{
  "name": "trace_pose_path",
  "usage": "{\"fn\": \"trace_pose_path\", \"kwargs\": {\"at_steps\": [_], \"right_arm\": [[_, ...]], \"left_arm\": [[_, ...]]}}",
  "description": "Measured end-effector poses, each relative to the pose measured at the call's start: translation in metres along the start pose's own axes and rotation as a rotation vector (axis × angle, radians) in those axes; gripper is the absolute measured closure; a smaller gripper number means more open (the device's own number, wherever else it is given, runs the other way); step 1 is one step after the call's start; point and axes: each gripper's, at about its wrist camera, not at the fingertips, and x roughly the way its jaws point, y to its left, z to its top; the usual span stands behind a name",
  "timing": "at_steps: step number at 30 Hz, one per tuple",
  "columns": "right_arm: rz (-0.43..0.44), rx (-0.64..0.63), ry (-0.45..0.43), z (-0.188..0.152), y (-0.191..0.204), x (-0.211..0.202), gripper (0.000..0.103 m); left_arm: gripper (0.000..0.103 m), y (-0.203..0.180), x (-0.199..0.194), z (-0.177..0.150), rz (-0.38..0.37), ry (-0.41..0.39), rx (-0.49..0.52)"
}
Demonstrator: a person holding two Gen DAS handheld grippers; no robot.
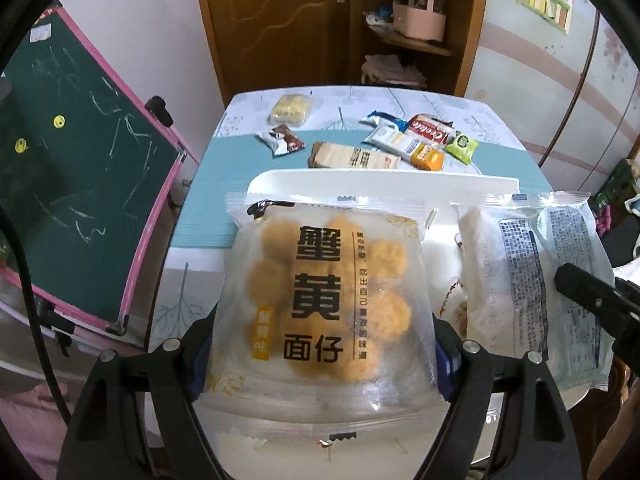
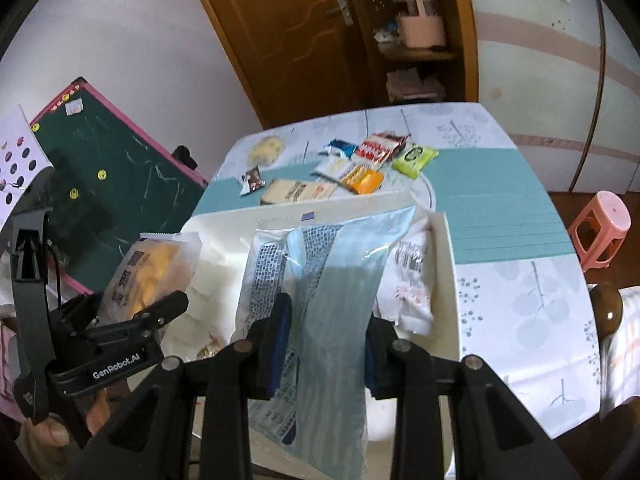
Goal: Organize snacks
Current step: 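Carry both packs over the white tray and release them inside, then move both grippers back over the snacks on the tablecloth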
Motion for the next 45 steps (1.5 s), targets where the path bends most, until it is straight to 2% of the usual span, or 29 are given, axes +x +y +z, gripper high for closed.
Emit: {"fn": "trace_pose_path", "kwargs": {"at_steps": [6,8,10,12,14,16,21,45], "right_arm": [[0.001,-0.02,0.035,-0.003,0.006,0.008,0.07],[0.001,-0.031,0.054,-0.004,0.008,0.011,0.064],[-0.001,-0.046,0.061,-0.005,0.01,0.012,0.063],[-0.006,-0.061,0.05,-0.005,0.014,0.01,0.057],[-0.01,-0.079,0.034,-0.005,0.018,0.006,0.037],[-0.008,-0.081,0.027,-0.004,0.019,0.005,0.03],[-0.011,-0.069,0.06,-0.004,0.017,0.012,0.03],[-0.004,-0.04,0.116,-0.004,0.008,0.033,0.03]], "left_arm": [[0.021,0.0,0.007,0.0,0.005,0.021,0.002],[0.02,-0.001,0.008,0.0,0.003,0.025,0.009],[0.019,-0.004,0.01,0.0,-0.01,0.033,0.014],[0.015,-0.006,0.014,-0.001,-0.031,0.048,0.021],[0.013,-0.008,0.013,0.0,-0.035,0.043,0.03],[0.013,-0.011,0.01,0.0,-0.025,0.028,0.043],[0.013,-0.017,0.006,0.0,-0.027,0.009,0.063],[0.013,-0.027,0.02,0.004,-0.04,0.035,0.083]]}}
